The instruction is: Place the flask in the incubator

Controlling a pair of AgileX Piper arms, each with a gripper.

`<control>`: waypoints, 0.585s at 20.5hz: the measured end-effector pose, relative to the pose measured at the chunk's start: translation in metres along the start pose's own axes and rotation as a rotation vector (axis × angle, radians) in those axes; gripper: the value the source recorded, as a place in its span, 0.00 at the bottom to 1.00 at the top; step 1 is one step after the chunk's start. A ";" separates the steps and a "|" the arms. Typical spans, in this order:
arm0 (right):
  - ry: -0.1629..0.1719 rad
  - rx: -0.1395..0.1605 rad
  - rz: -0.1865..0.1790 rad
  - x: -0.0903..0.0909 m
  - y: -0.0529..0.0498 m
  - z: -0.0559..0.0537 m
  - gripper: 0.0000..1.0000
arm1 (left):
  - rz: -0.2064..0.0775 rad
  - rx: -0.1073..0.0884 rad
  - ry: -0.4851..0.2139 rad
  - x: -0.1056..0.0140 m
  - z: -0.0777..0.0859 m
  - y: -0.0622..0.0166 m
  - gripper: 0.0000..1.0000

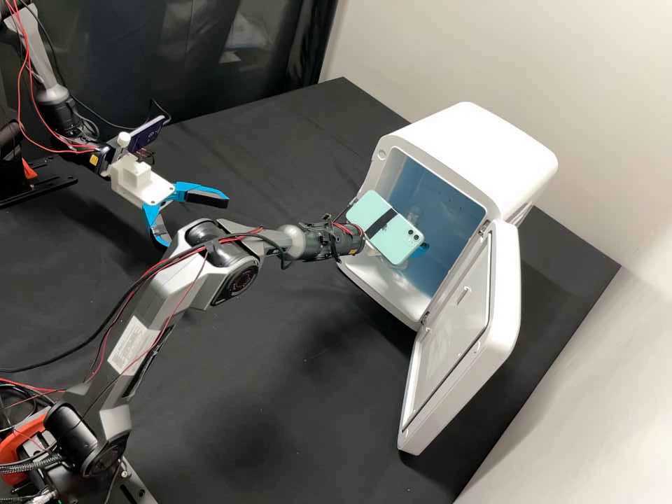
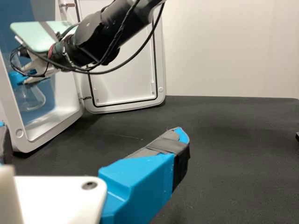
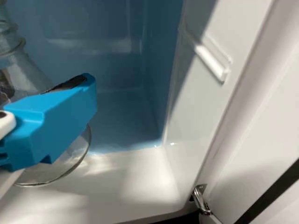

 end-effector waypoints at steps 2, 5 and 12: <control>-0.020 -0.007 -0.001 0.006 -0.004 0.003 0.00 | 0.000 0.000 -0.001 0.000 0.000 -0.0001 1.00; -0.039 -0.053 -0.016 0.014 -0.013 0.011 0.00 | -0.002 0.001 -0.008 0.000 0.002 -0.0004 1.00; -0.059 -0.066 -0.011 0.022 -0.022 0.019 0.00 | -0.003 0.001 -0.012 0.001 0.003 -0.0006 1.00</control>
